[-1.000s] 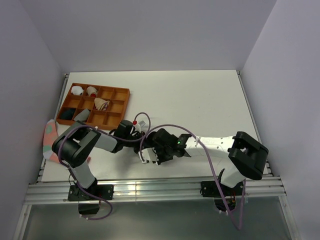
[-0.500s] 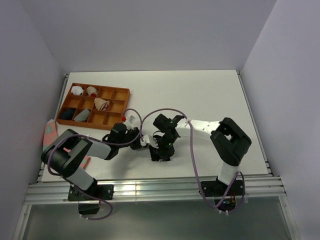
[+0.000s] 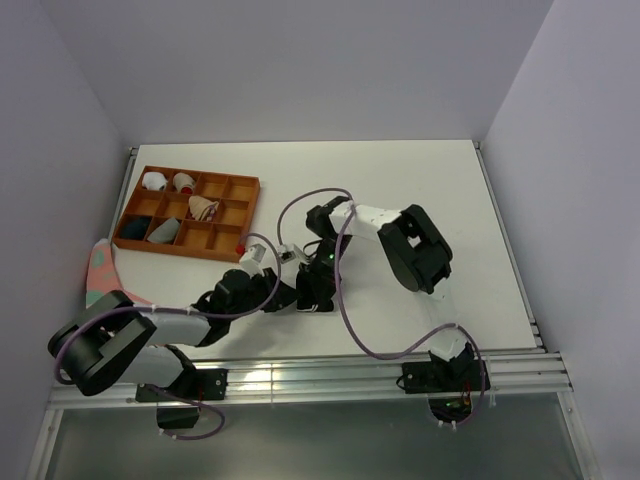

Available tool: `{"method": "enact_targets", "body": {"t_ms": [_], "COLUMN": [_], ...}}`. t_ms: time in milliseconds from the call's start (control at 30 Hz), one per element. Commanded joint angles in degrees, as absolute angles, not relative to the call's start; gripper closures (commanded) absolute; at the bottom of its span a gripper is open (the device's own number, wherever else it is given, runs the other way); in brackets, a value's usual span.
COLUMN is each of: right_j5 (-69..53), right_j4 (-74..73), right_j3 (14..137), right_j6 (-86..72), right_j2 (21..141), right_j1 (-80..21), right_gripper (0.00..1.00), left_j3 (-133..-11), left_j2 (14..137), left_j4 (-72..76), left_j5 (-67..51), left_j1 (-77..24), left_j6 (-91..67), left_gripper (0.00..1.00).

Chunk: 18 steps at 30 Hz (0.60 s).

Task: Roll the socks
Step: Roll the sock at the center of the board.

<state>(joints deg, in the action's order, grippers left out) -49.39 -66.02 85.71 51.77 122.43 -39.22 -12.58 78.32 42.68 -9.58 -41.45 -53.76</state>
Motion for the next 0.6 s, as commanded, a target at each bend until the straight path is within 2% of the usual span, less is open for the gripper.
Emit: {"method": "enact_targets", "body": {"t_ms": [0,200,567], "right_j5": [-54.93,-55.46,-55.63], "right_j4": [-76.99,-82.53,-82.53], "right_j3": [90.78,94.57,92.99], "right_j6": [54.93,55.91,55.72], "right_j2": [125.76,130.86,130.78], "right_j1": [-37.97,-37.35,-36.74], "right_gripper": [0.82,0.82,0.82], "left_j3": [-10.64,-11.24,-13.88], "left_j2": [74.54,72.33,78.3], "left_j4": [46.57,46.15,49.31], "left_j5": [-1.94,5.43,4.23], "left_j1": [-44.55,-52.1,-55.72], "left_j6": [-50.01,-43.34,-34.63], "left_gripper": [0.78,0.71,0.63]}}
